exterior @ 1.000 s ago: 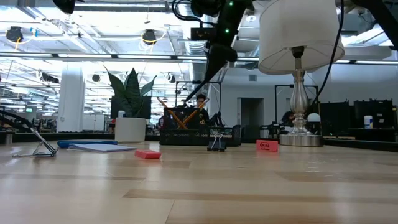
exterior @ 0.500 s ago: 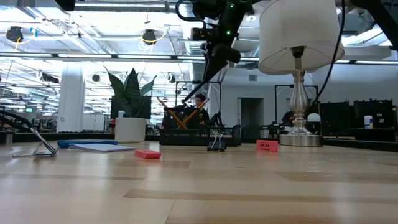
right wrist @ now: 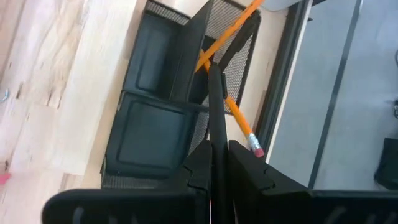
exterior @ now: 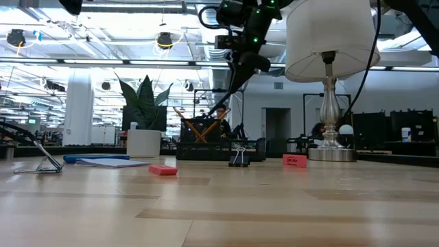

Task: Pick and place office supplies into organizer
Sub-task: Put the black ball pen into the desk organizer

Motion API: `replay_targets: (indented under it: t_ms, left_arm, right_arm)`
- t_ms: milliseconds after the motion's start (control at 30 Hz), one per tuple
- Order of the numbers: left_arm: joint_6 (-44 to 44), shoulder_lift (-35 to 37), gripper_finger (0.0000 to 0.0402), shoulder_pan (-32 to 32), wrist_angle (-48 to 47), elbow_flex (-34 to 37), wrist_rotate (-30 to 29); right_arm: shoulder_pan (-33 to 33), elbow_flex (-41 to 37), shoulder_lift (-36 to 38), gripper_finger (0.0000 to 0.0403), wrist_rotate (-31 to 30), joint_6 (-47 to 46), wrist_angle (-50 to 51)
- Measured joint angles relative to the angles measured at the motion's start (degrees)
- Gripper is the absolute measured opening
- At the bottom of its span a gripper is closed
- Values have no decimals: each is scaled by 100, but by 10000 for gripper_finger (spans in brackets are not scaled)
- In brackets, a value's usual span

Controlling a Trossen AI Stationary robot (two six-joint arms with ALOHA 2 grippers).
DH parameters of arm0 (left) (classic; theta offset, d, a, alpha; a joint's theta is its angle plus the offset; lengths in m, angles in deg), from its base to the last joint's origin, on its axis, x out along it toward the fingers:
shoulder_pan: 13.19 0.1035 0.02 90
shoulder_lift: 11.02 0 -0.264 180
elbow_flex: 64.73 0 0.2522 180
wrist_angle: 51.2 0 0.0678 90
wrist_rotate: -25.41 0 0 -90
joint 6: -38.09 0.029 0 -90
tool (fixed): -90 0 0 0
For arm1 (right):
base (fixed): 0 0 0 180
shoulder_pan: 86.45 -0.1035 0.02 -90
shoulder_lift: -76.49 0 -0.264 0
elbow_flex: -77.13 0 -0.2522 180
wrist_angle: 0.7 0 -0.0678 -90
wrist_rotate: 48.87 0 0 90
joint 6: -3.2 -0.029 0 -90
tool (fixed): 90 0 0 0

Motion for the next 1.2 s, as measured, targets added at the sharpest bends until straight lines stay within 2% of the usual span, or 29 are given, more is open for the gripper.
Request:
replay_targets:
  t_ms: [267,633,1200]
  left_arm:
    - [-216,0,66,0,0,0,-124]
    - [-239,-2,66,-1,146,0,-284]
    - [-237,-2,66,1,149,0,-287]
  right_arm:
    - [31,0,-2,26,259,174,84]
    - [33,0,-2,26,297,458,-112]
    - [403,0,-4,26,725,454,-202]
